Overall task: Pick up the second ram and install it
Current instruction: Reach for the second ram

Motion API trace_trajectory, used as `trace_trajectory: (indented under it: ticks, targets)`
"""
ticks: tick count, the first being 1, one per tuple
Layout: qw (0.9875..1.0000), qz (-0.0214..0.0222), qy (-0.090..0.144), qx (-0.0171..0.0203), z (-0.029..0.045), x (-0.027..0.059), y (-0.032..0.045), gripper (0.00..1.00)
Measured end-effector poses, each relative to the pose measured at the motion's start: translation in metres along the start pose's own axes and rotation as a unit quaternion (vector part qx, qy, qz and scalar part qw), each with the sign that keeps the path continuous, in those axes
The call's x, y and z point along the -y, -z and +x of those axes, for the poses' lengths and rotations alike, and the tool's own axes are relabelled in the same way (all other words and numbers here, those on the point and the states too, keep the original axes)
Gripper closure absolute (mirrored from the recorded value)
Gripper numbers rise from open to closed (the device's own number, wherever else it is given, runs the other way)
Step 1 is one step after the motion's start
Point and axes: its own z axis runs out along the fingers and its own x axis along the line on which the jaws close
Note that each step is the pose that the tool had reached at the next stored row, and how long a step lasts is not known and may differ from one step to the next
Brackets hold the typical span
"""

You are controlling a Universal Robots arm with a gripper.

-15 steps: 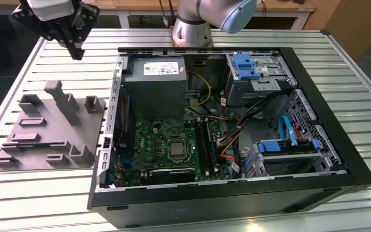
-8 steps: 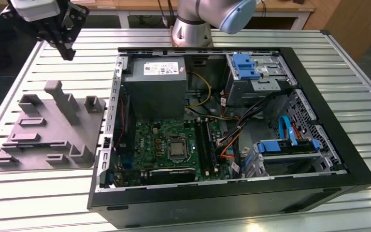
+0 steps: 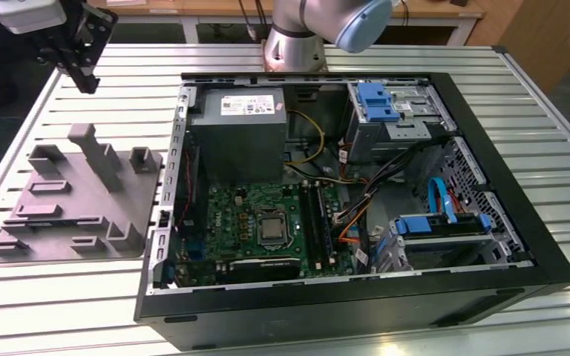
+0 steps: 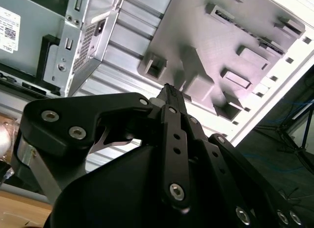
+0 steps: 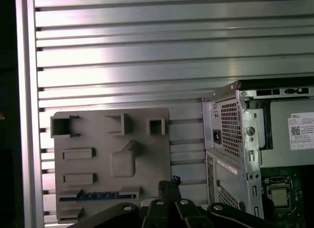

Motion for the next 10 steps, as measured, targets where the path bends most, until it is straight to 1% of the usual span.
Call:
trace_trajectory:
  ticks: [10]
  targets:
    - [1.0000, 0.0000, -0.001, 0.0000, 0.0265, 0.0021, -0.0002, 0.90]
